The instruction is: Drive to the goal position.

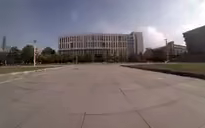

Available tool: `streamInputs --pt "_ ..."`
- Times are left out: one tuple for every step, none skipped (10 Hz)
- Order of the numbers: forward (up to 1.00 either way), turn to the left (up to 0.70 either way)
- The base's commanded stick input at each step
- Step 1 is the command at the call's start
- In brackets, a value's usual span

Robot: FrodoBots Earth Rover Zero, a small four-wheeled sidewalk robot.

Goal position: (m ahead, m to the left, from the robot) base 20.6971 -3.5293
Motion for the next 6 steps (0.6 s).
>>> streamInputs --pt "1.0 0.04" --pt "1.0 0.04" --pt "1.0 0.04" --pt "1.0 0.04" --pt "1.0 0.04" --pt "1.0 0.04"
